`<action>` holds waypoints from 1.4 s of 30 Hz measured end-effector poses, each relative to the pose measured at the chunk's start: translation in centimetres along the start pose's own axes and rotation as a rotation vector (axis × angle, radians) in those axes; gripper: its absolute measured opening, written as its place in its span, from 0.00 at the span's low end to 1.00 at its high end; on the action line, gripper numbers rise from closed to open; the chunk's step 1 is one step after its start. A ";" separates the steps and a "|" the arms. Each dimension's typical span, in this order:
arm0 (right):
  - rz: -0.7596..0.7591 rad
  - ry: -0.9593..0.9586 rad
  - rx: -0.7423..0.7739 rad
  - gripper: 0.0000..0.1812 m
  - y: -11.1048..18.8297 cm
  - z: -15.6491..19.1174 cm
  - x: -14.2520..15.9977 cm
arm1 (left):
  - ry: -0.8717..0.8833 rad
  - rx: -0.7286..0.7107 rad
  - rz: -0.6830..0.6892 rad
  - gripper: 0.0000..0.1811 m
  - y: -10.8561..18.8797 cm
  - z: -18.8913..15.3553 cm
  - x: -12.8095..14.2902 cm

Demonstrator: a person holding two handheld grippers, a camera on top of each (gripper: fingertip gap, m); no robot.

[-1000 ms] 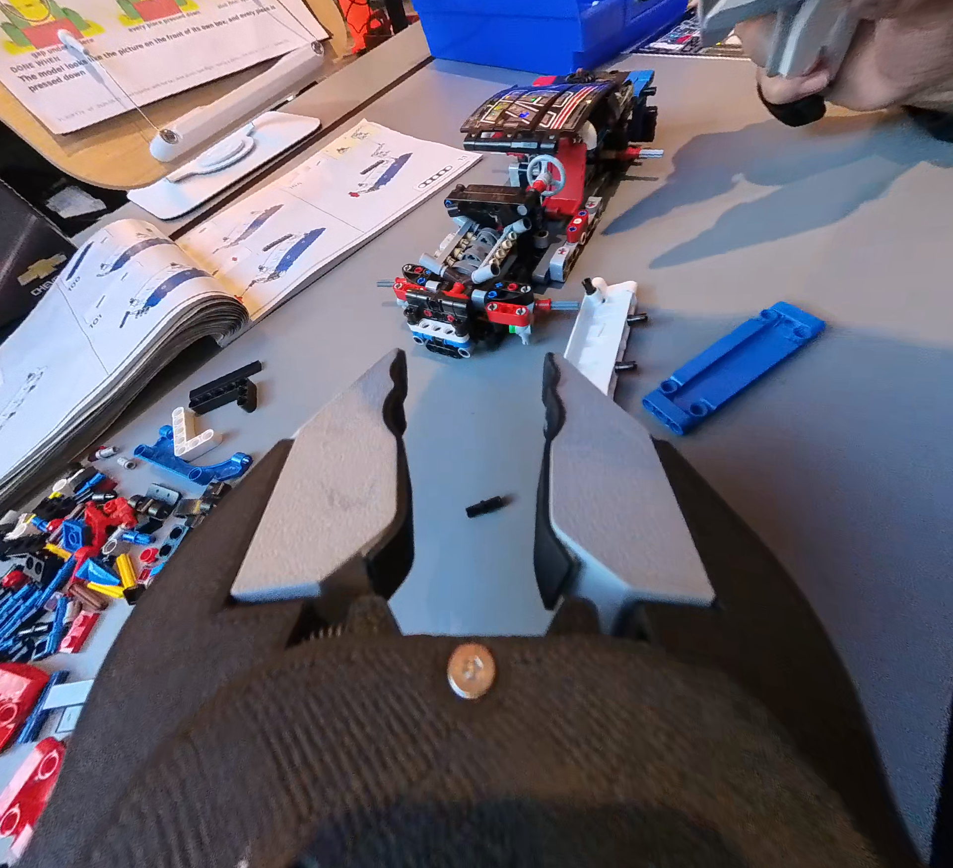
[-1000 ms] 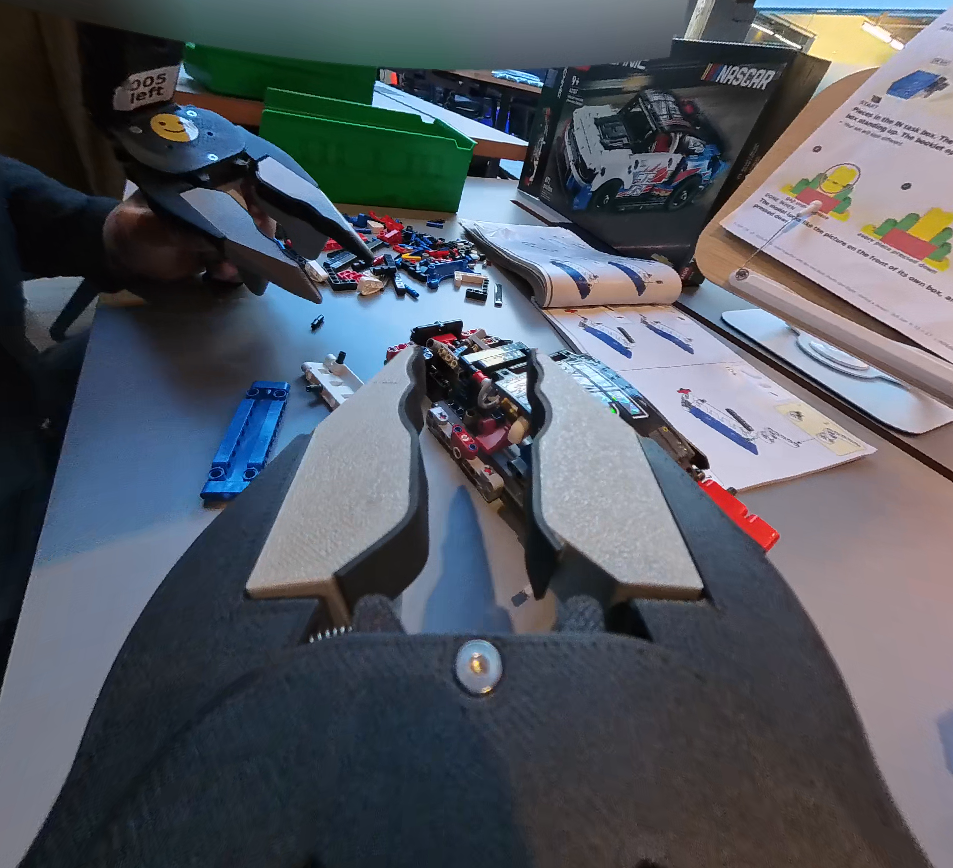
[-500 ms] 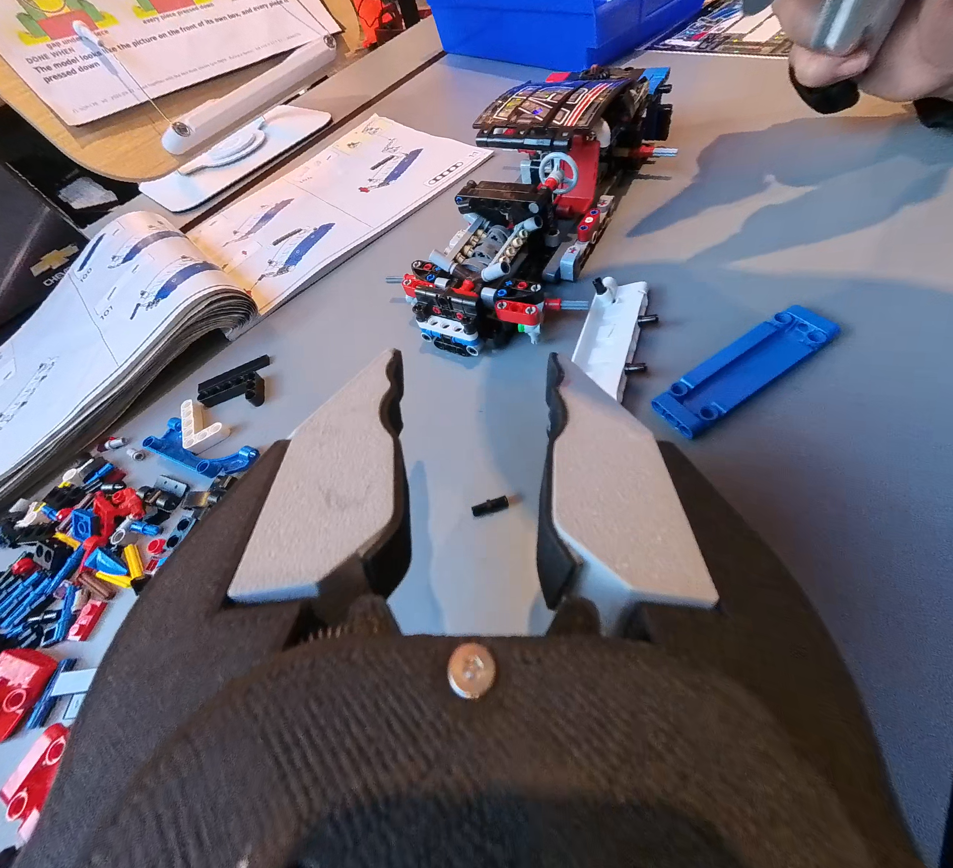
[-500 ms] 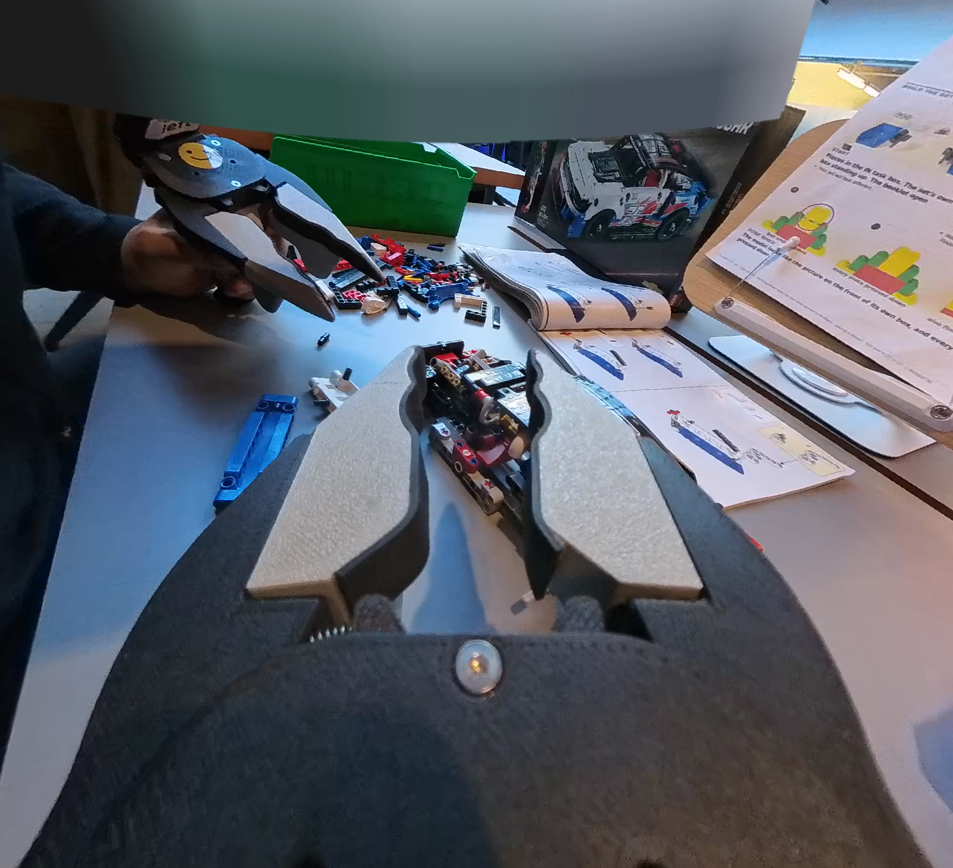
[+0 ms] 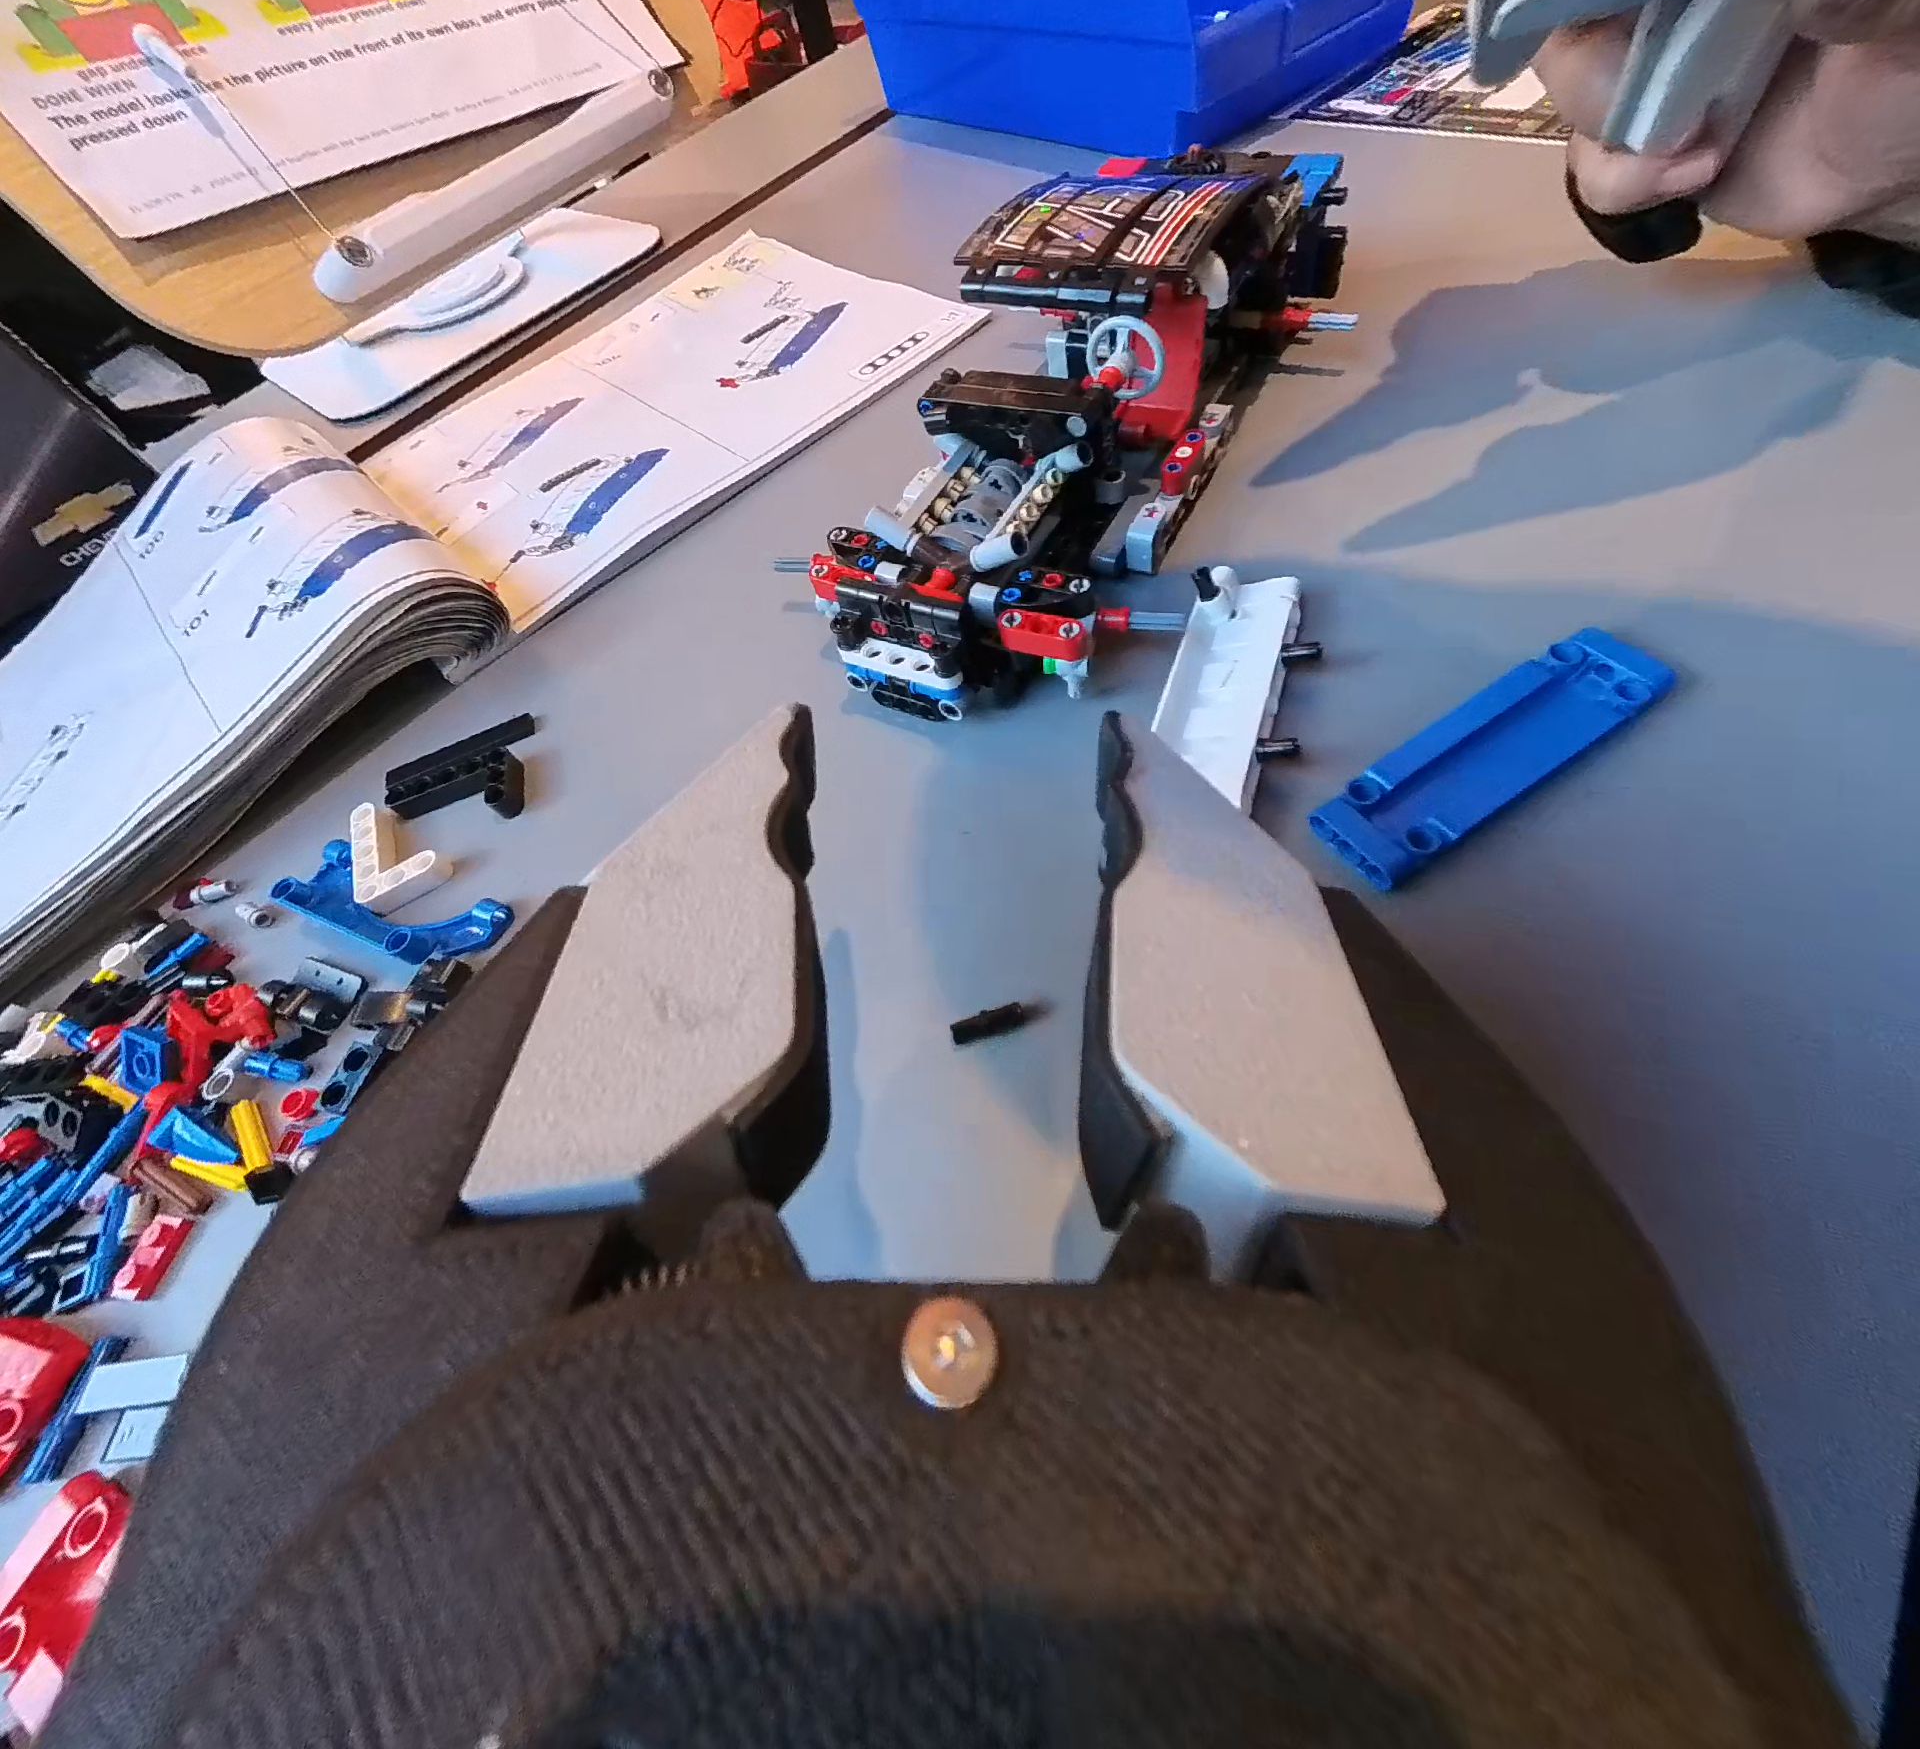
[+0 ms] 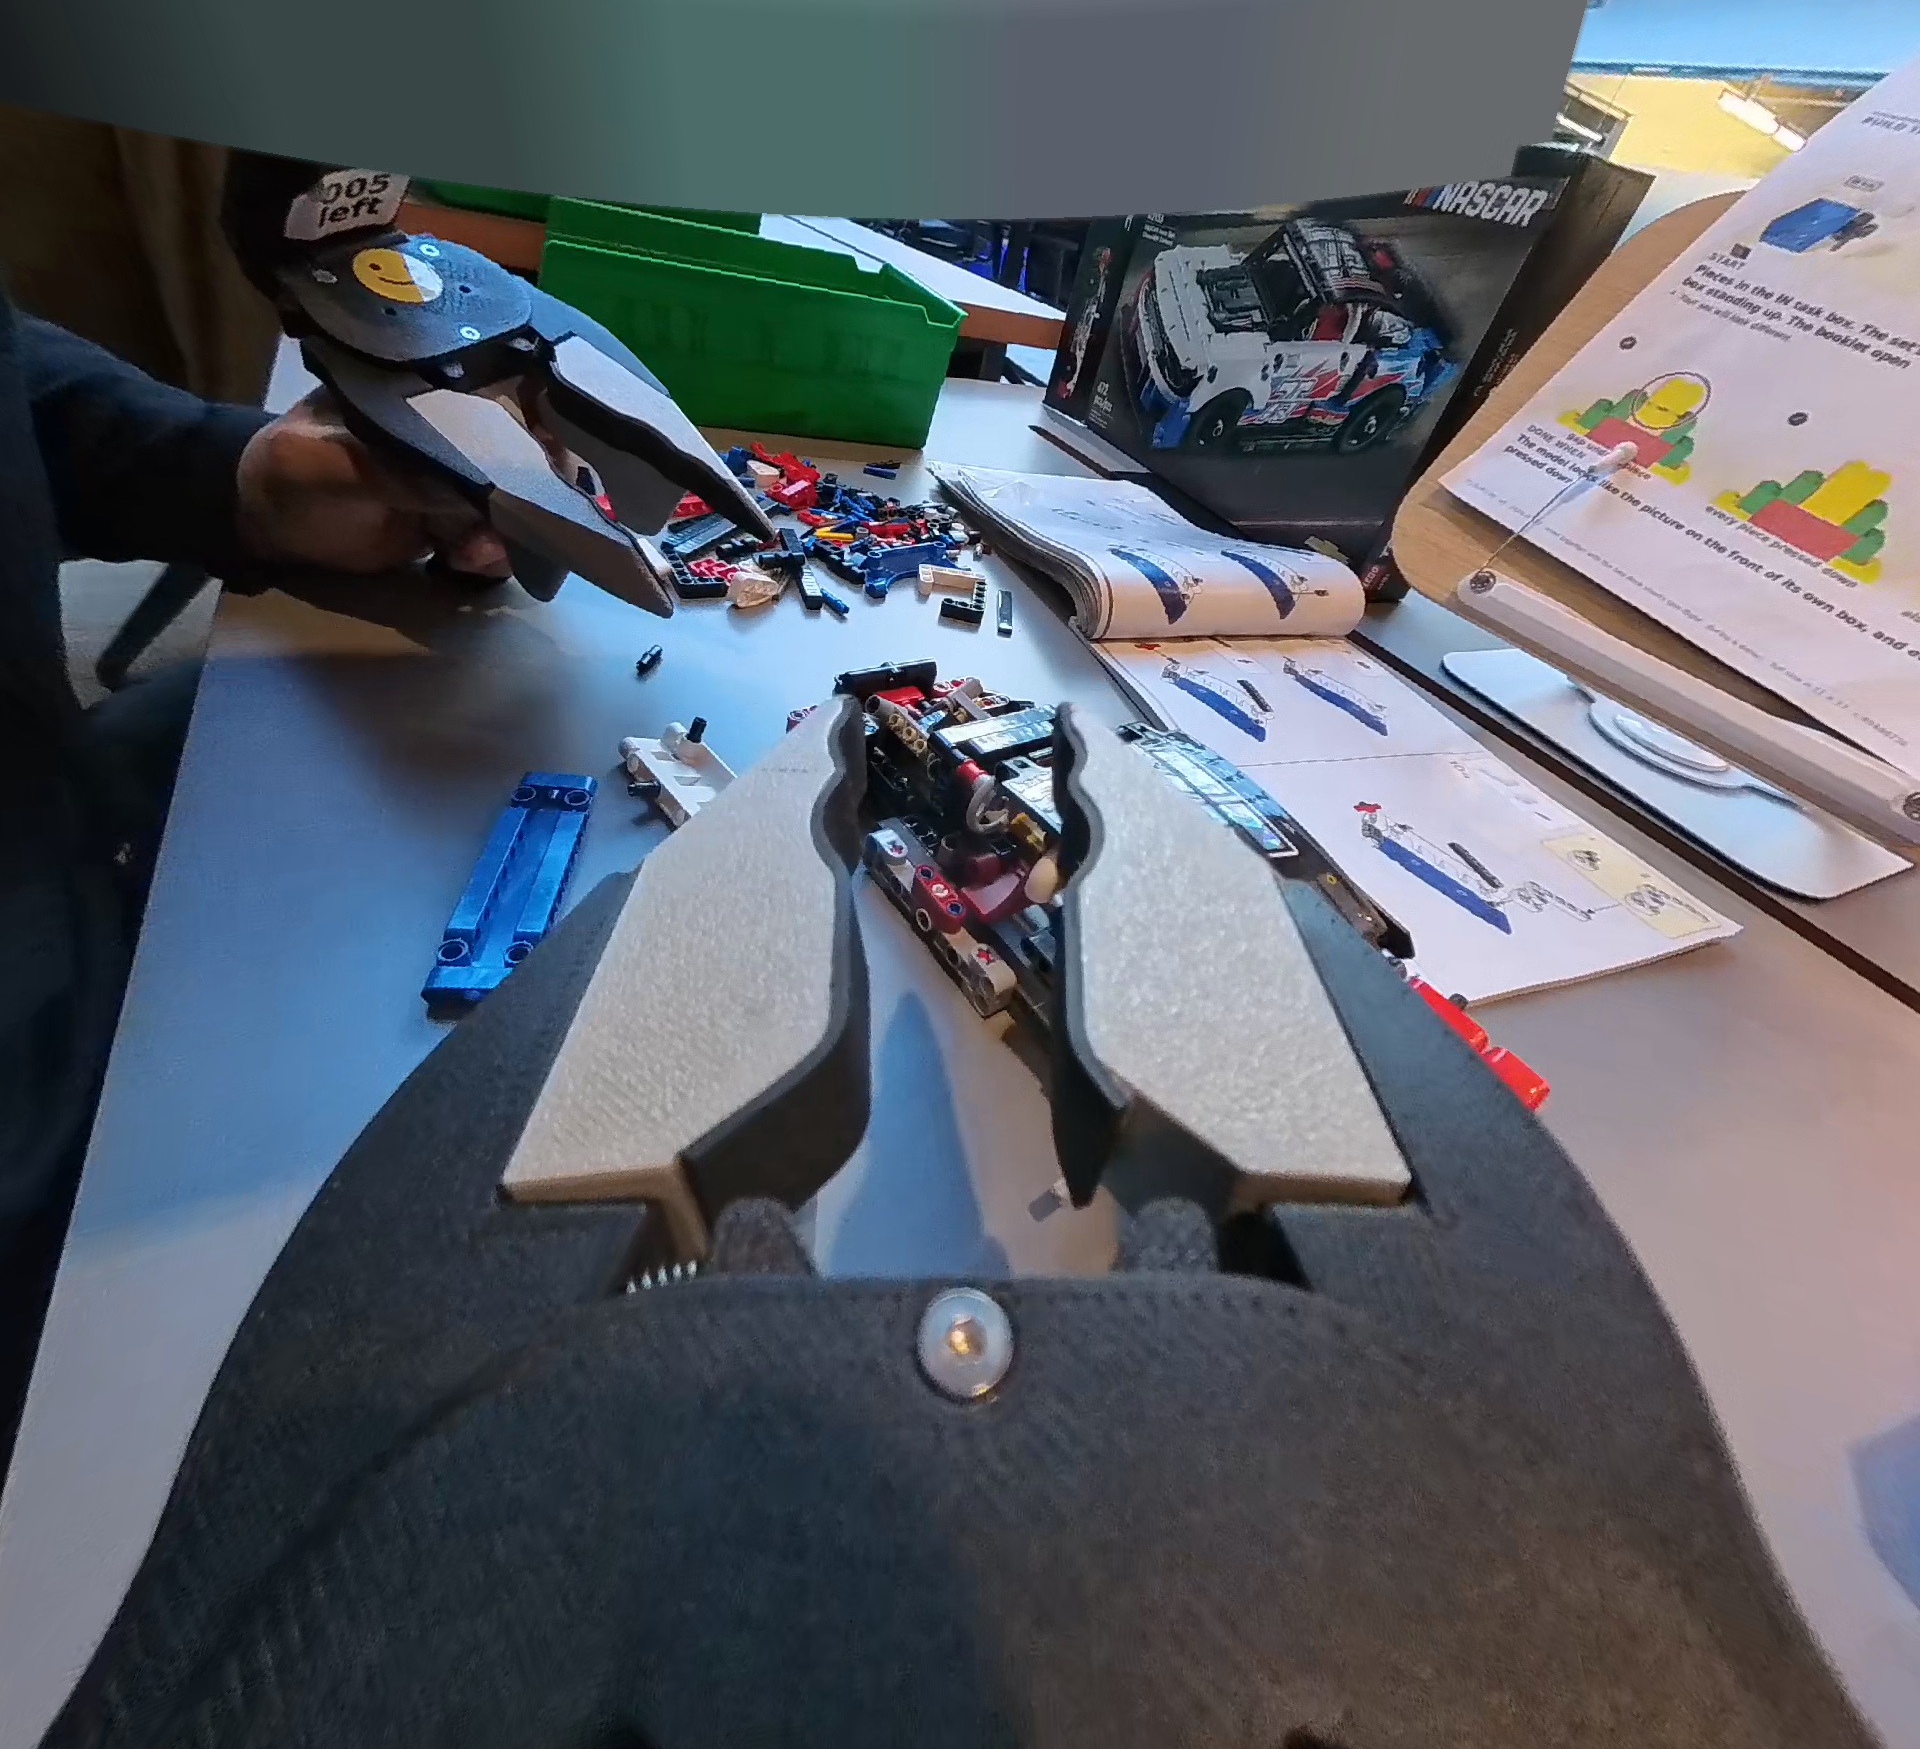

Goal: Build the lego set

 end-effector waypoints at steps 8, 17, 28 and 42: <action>0.055 0.025 -0.005 0.17 -0.5 0.3 0.7 | -0.049 0.026 0.006 0.29 0.0 -0.7 0.1; 0.075 0.005 -0.049 0.17 0.2 2.5 0.7 | -0.148 0.128 0.054 0.29 1.0 -3.4 1.1; 0.273 0.067 -0.348 0.21 -2.0 9.3 1.0 | -0.273 0.131 0.101 0.27 1.1 -4.8 2.0; 0.393 0.088 -0.404 0.21 -3.3 10.6 2.3 | -0.409 0.023 0.154 0.25 2.8 -2.8 3.8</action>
Point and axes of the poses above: each gripper's, where its closed fingertips meet, y back along the fingers, x out of its underside, z = x × y across the jaws, the point moved 6 cm from there along y, back along the fingers, and after that the axes turned 11 degrees about y, right-handed, at the moved point
